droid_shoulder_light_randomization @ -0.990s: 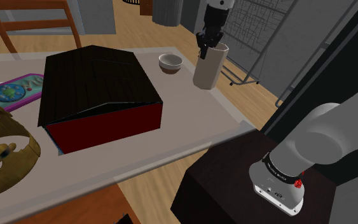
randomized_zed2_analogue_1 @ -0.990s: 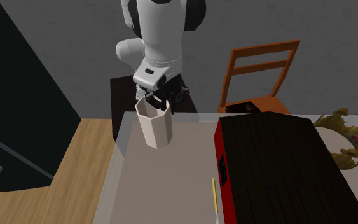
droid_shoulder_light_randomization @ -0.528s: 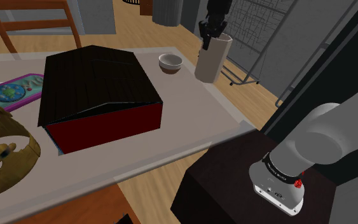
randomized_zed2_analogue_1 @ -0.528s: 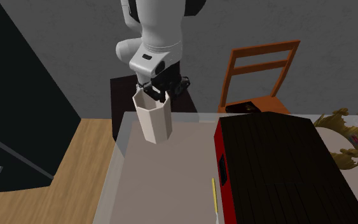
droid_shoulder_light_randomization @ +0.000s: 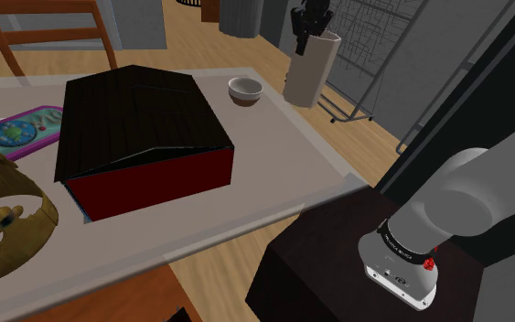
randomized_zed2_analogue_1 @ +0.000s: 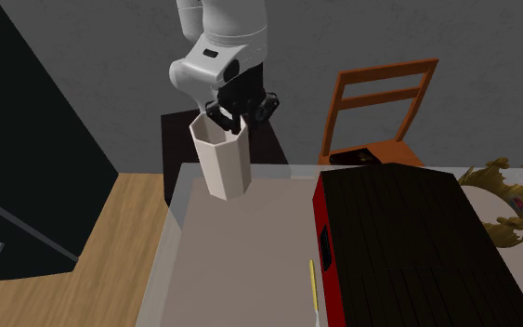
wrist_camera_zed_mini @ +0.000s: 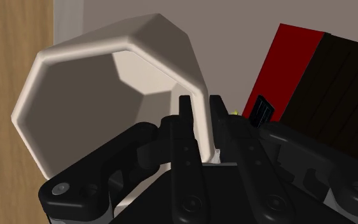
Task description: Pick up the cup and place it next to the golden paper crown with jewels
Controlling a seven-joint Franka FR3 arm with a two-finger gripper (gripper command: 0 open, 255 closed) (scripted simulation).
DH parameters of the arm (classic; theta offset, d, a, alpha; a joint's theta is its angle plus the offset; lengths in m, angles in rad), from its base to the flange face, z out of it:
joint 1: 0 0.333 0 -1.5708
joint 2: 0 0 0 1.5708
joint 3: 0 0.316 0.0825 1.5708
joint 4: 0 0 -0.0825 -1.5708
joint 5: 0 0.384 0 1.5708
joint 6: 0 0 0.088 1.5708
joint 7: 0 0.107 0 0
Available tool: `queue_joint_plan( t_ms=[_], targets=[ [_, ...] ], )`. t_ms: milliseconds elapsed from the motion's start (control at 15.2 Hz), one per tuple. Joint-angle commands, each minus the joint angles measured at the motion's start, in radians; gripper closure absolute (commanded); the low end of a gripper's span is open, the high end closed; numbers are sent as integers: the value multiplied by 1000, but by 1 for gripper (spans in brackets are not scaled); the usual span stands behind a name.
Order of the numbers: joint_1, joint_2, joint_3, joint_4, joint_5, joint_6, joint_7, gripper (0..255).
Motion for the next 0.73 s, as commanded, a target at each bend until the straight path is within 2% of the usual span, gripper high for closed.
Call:
queue_joint_plan(
  t_ms=[0, 330, 660],
  targets=[
    [0, 5, -1, 31, -1, -26, 0, 255],
    [-1, 19, -1, 105, -2, -85, 2, 255],
    [45, 32, 80, 108, 19, -71, 125, 255]
  ],
)
